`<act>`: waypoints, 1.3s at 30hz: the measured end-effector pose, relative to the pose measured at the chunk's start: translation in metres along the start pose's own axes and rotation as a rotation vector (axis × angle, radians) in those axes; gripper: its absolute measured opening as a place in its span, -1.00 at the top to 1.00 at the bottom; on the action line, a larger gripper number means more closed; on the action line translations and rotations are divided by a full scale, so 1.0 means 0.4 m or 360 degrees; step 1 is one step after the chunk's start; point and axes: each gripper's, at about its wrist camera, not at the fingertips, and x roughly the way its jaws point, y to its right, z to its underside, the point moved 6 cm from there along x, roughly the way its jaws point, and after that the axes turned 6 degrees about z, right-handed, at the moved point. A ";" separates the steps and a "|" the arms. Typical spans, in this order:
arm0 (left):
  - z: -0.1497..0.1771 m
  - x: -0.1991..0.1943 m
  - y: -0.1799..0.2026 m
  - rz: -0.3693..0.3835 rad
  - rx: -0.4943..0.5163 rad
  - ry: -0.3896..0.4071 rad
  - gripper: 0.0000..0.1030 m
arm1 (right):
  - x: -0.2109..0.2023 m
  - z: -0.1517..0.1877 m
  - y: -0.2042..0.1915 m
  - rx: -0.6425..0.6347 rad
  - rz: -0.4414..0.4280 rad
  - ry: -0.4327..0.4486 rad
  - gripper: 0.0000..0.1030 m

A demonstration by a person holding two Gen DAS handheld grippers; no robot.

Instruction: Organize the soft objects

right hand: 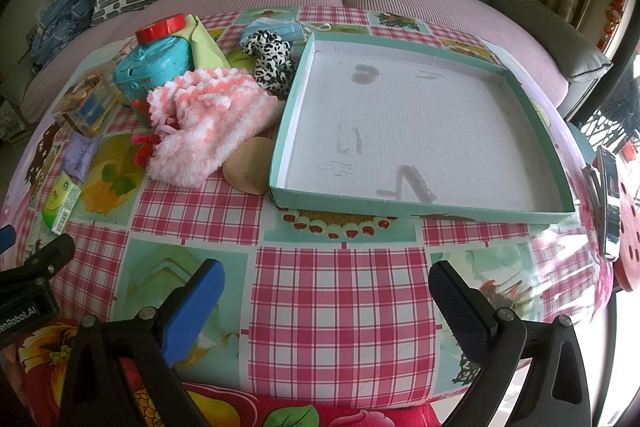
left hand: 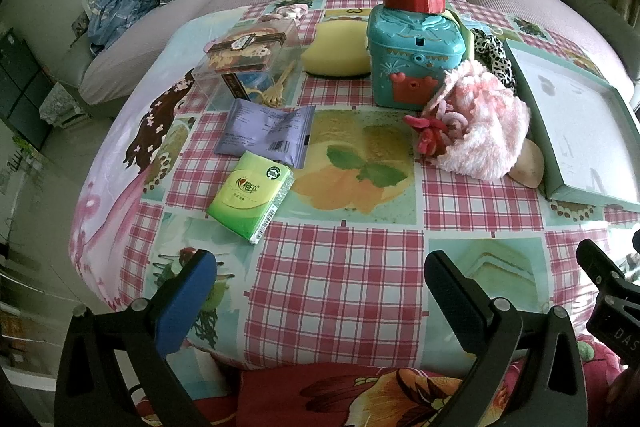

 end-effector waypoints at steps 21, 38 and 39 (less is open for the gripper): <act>-0.092 -0.008 -0.232 0.0376 -0.0300 0.0164 -1.00 | -0.075 -0.112 -0.087 -0.0079 -0.0268 0.0180 -1.00; -0.070 0.140 -0.219 0.0326 -0.0186 -0.0050 -1.00 | 0.033 -0.156 -0.244 -0.0210 -0.0448 0.0062 -1.00; -0.069 0.149 -0.223 0.0320 -0.0197 -0.0062 -1.00 | 0.043 -0.158 -0.248 -0.0215 -0.0451 0.0054 -1.00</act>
